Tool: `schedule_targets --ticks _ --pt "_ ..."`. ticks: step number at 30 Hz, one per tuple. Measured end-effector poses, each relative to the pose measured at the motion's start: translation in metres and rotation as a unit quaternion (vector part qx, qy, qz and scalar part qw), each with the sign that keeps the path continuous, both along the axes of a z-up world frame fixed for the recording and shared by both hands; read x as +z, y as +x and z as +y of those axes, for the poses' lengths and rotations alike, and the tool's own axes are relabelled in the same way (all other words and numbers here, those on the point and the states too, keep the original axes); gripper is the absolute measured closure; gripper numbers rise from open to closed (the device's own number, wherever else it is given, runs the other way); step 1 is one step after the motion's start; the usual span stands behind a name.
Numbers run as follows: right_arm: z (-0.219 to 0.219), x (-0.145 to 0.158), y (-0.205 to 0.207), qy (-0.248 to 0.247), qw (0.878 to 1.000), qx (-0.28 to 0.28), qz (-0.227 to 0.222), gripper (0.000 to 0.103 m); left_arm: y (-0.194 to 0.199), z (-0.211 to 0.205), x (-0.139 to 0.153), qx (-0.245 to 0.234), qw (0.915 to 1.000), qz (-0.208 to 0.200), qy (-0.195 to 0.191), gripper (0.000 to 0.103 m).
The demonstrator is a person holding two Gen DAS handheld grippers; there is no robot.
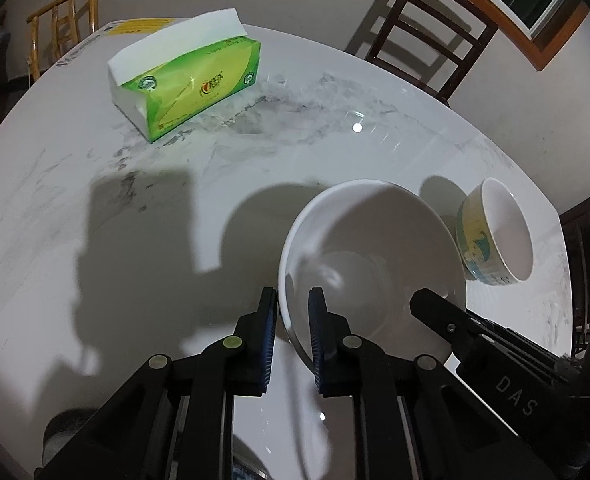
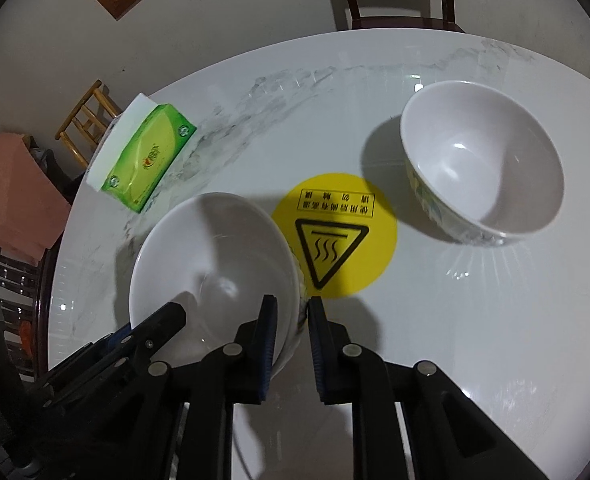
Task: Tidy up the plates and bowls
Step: 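Lift the white ribbed bowl with both grippers over the pink-rimmed bowl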
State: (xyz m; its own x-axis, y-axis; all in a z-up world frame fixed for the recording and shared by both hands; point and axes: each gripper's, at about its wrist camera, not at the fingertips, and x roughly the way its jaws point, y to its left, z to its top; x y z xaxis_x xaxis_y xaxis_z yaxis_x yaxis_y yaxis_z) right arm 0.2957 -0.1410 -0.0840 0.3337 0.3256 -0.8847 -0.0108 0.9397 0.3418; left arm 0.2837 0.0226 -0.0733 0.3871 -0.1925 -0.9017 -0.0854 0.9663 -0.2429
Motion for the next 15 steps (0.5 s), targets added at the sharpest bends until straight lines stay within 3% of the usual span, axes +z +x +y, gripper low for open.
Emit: schedule_targets --ticks 15 --pt "0.006 0.042 -0.059 0.015 0.999 0.018 -0.023 0.087 -0.062 0.007 0.044 0.007 0.9996 -0.024 0.014 0.09"
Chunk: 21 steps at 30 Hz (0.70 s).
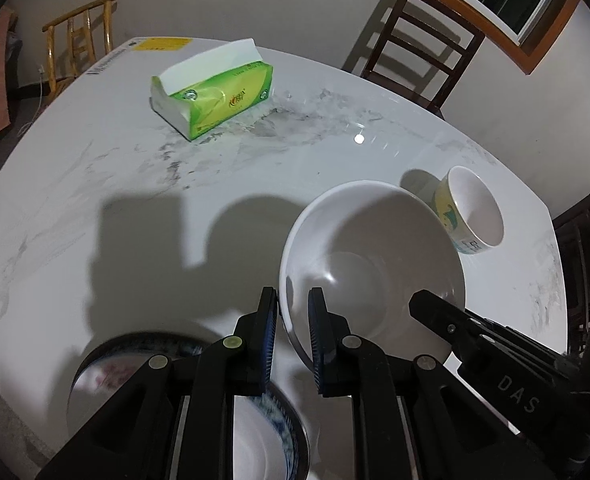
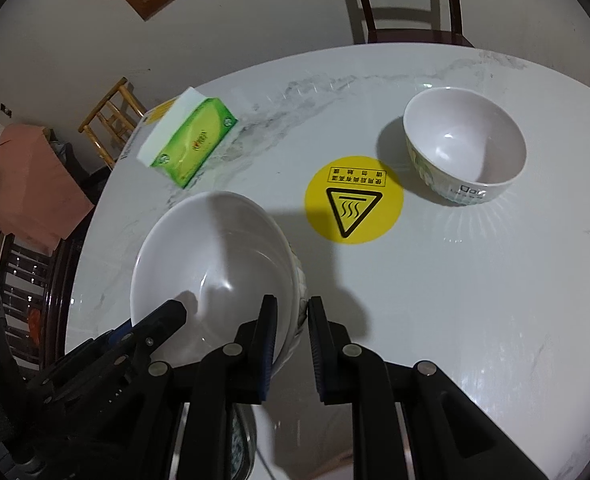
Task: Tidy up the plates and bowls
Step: 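Lift the white ribbed bowl with both grippers over the pink-rimmed bowl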
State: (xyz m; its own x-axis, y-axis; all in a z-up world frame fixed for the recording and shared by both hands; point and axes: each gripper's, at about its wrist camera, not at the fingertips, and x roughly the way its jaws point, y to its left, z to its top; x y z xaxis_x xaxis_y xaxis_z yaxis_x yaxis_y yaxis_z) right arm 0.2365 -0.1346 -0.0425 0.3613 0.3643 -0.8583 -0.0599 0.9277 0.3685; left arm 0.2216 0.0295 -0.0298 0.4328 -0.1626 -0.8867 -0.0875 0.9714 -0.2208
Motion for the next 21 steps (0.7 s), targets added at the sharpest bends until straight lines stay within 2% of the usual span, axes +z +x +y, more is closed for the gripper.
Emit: schedule_targets --ticks 10,21 --pt "-0.014 0.029 -0.047 0.013 1.0 -0.002 -0.017 0.087 -0.046 -0.006 0.032 -0.002 0.9999 -0.015 0.001 0.09" --pt "-0.055 0.052 -0.108 0.003 0.999 -0.023 -0.039 0.086 -0.097 -0.04 0.052 -0.032 0.9989 -0.03 -0.014 0.09"
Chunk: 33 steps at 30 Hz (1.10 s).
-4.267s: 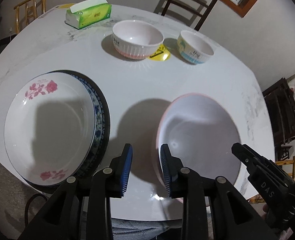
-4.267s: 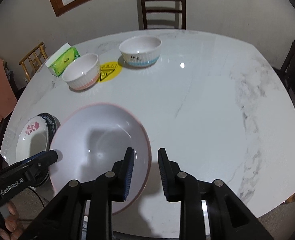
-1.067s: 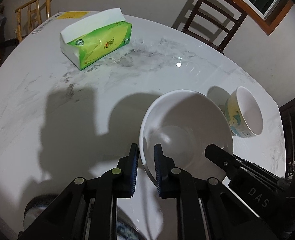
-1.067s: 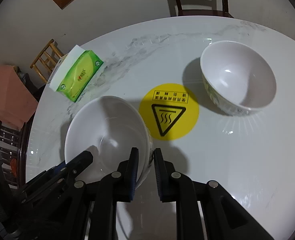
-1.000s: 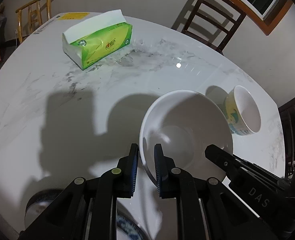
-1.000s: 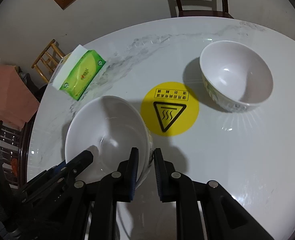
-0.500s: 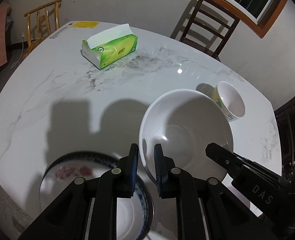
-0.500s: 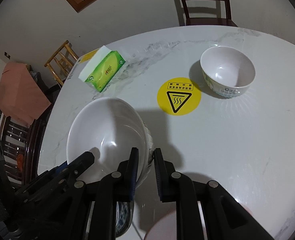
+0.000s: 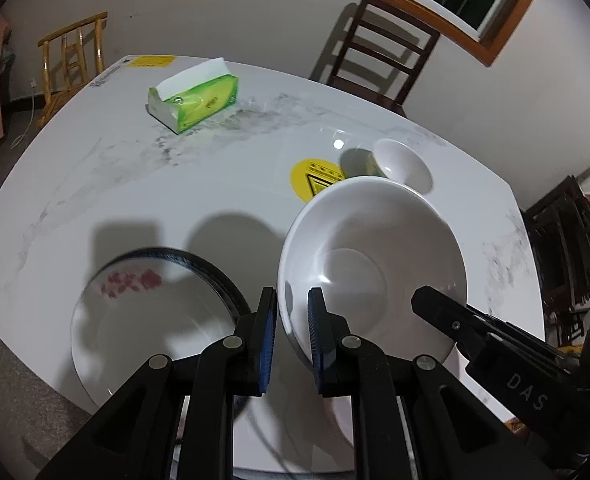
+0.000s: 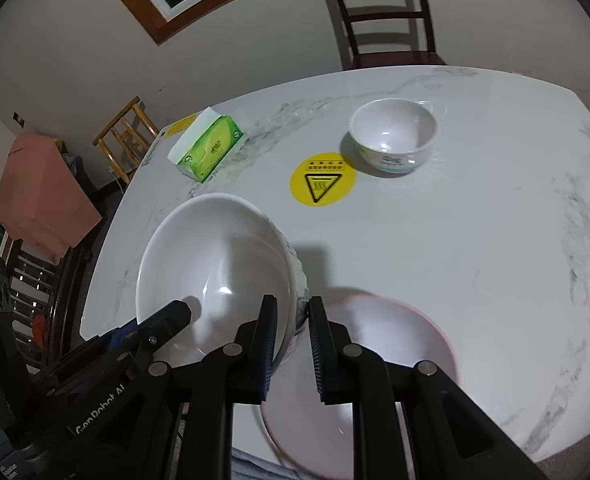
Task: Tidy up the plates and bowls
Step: 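Lift the white ribbed bowl with both grippers over the pink-rimmed bowl, then lower the white ribbed bowl into the pink-rimmed bowl with both grippers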
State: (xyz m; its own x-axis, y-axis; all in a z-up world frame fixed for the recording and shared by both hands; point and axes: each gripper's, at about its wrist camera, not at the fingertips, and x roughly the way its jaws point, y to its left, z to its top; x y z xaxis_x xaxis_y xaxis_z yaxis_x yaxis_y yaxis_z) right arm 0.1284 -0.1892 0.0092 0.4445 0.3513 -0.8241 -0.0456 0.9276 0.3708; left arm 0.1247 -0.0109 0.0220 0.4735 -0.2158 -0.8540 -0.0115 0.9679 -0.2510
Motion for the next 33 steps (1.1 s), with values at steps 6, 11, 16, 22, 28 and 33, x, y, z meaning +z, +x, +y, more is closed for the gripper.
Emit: schedule_targets --ticks 6,11,16,22,28,33 --pt "-0.025 -0.006 -0.029 -0.004 1.0 -0.016 0.007 0.086 -0.019 -0.023 -0.001 -0.024 0.9997 0.004 -0.006 0.09" --pt "-0.042 -0.025 -0.047 -0.001 0.999 -0.03 0.027 0.086 -0.032 -0.041 -0.012 -0.036 0.9992 0.015 -0.005 0.09" --pt "-0.051 -0.038 -0.057 -0.006 0.999 -0.039 0.031 0.086 -0.038 -0.055 -0.028 -0.048 0.9983 0.032 -0.002 0.09" --pt "-0.05 -0.049 -0.061 -0.018 0.999 -0.038 0.035 0.086 -0.044 -0.067 -0.038 -0.055 0.9976 0.035 0.025 0.09" --pt "-0.052 -0.055 -0.06 -0.022 0.998 -0.038 0.04 0.086 -0.043 -0.07 -0.05 -0.055 0.9968 0.047 0.034 0.09" --pt "-0.053 -0.062 -0.058 -0.026 0.998 -0.038 0.049 0.086 -0.041 -0.075 -0.056 -0.059 0.996 0.05 0.045 0.09"
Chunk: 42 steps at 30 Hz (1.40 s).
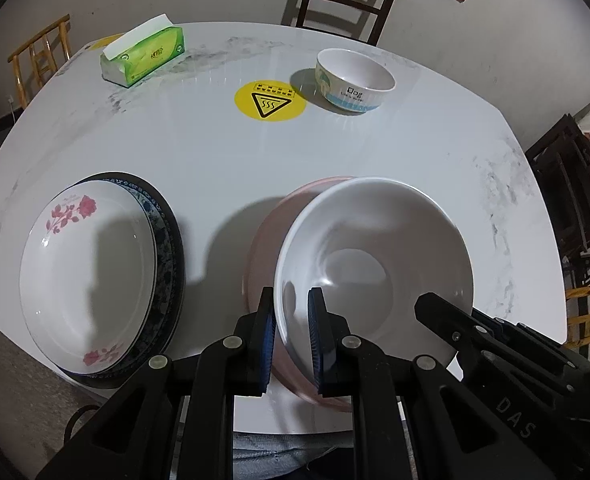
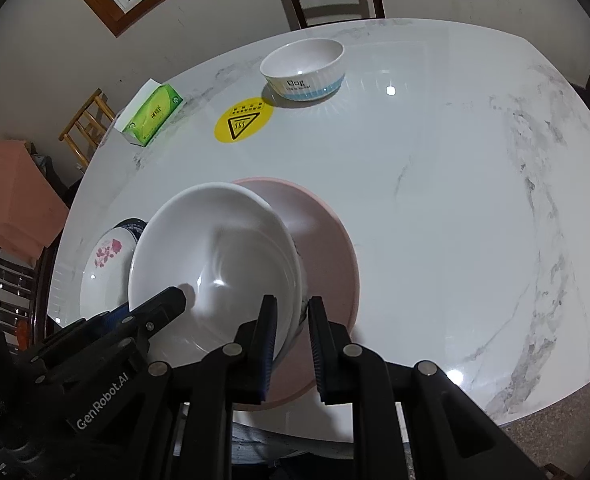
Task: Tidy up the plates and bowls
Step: 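Lower the white ribbed bowl into the pink-rimmed bowl with both grippers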
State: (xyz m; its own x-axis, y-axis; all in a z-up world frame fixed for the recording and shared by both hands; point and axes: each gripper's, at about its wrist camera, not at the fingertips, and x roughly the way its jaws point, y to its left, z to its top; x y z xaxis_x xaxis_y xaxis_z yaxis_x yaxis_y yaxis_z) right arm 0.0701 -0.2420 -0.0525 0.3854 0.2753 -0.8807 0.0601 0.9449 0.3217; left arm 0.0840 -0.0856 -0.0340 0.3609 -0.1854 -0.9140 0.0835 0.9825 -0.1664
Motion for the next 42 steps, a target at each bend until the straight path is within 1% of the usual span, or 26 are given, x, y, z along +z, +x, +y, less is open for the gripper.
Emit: schedule_targets --ticks 5,13,30,32,42 --pt "0.001 -0.0048 0.001 -0.006 1.0 0.005 0.006 0.085 0.0019 -0.0045 -0.0049 -0.002 0.9999 0.002 0.011 0.09" --pt "0.0064 -0.0061 0.0048 -0.017 1.0 0.009 0.003 0.084 0.0051 -0.0049 -0.0107 -0.001 0.9997 0.002 0.024 0.09" --pt "0.0081 -0.0096 0.0064 -0.022 1.0 0.009 0.009 0.084 0.005 -0.0083 -0.0086 -0.004 0.9992 -0.01 0.037 0.09" --pt "0.0079 -0.01 0.0067 -0.021 1.0 0.009 0.009 0.083 0.0057 -0.0089 -0.0082 -0.005 0.9991 -0.01 0.04 0.087" --pt "0.0052 -0.0105 0.0068 -0.016 1.0 0.006 0.011 0.083 0.0067 -0.0097 -0.0085 -0.009 0.9992 -0.011 0.037 0.084"
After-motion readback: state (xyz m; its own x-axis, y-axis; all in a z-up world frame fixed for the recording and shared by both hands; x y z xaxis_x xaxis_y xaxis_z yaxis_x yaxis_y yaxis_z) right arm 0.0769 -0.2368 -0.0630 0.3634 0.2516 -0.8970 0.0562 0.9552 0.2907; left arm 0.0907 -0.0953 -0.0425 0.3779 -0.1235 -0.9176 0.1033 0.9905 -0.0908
